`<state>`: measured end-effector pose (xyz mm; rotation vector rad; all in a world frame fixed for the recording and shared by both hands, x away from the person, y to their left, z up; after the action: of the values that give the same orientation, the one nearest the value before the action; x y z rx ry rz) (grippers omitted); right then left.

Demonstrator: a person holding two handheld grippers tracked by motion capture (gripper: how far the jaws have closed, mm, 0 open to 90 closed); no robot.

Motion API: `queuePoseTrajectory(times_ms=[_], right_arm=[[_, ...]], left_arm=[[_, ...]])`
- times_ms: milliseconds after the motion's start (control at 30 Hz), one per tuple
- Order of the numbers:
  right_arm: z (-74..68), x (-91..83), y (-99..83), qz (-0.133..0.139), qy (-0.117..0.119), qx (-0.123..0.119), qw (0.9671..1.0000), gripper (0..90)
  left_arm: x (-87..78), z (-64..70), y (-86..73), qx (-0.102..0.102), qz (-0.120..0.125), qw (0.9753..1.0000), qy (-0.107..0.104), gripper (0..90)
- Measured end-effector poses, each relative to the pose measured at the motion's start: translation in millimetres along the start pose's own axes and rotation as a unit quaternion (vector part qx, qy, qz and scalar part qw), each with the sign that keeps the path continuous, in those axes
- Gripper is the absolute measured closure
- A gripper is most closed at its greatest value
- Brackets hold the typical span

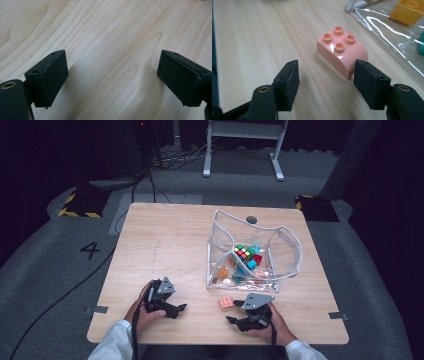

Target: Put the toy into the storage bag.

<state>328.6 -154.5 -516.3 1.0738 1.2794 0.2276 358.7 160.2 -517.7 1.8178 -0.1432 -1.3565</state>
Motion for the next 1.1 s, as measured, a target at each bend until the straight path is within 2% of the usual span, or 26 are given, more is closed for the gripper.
queuePoseTrajectory(times_ms=[33, 233, 300, 333, 400, 433, 500, 533, 567, 800, 867, 933, 1000, 1100], right_arm=[[-3.5, -0.4, -0.6, -0.005, 0.002, 0.007, 1.0000, 37.2], [-12.7, 1.6, -0.6, 0.000, 0.020, -0.028, 0.9994, 37.2], [-13.5, 2.4, -0.1, 0.001, 0.022, -0.028, 0.9994, 35.8], [-13.3, 2.7, 0.3, 0.001, 0.021, -0.022, 0.9995, 32.1], [-9.7, 3.4, 1.2, -0.002, 0.010, -0.014, 0.9998, 30.6], [-8.8, 3.6, 1.6, -0.008, 0.006, 0.000, 1.0000, 29.4], [-2.5, 6.6, 4.7, -0.004, 0.002, -0.011, 0.9999, 27.4], [-2.6, 7.9, 5.8, -0.009, 0.004, 0.005, 0.9999, 26.6], [1.0, 10.5, 8.0, -0.002, 0.005, -0.011, 0.9999, 25.4], [9.0, 23.0, 19.5, -0.008, 0.004, -0.009, 0.9999, 20.7], [8.5, 25.4, 21.9, -0.010, 0.005, -0.011, 0.9999, 23.7], [5.5, 28.3, 24.8, 0.003, -0.002, -0.026, 0.9997, 28.8], [1.6, 29.7, 25.7, 0.006, 0.004, -0.035, 0.9994, 33.2], [1.1, 28.2, 24.6, 0.007, 0.015, -0.026, 0.9995, 40.5]], left_arm=[[0.0, 0.0, 0.0, 0.000, 0.000, 1.0000, 0.000, 10.1], [-0.1, -0.1, 0.0, 0.001, -0.001, 1.0000, 0.000, 10.2], [-0.1, -0.1, 0.0, 0.001, -0.001, 1.0000, 0.000, 10.2], [0.0, 0.0, 0.0, 0.001, 0.000, 1.0000, 0.000, 10.2], [0.1, 0.0, 0.0, 0.000, 0.000, 1.0000, 0.000, 10.2], [0.3, 0.2, -0.1, -0.002, 0.000, 1.0000, -0.002, 10.1], [0.3, 0.3, -0.1, -0.003, 0.000, 1.0000, -0.002, 10.2], [0.3, 0.3, -0.1, -0.003, 0.000, 1.0000, -0.002, 10.2], [0.3, 0.2, -0.1, -0.002, 0.000, 1.0000, -0.002, 10.1], [0.3, 0.2, -0.1, -0.003, 0.000, 1.0000, -0.002, 10.1], [0.3, 0.2, -0.1, -0.003, 0.000, 1.0000, -0.002, 10.1], [0.3, 0.2, -0.1, -0.003, 0.000, 1.0000, -0.002, 10.1], [0.3, 0.2, -0.1, -0.003, 0.000, 1.0000, -0.002, 10.1], [0.3, 0.3, -0.1, -0.003, 0.000, 1.0000, -0.002, 10.1]])
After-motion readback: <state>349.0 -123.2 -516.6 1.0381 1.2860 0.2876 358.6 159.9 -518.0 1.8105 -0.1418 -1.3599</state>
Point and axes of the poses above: each handheld gripper's, and its own axes: x roughly forward along the jaws, y roughly out of its top, z roughly to its right, the point moved 2 cm from there along x, roughly forward along the jaws, and after that the axes turned 7 degrees about x, right-handed, at the moved point
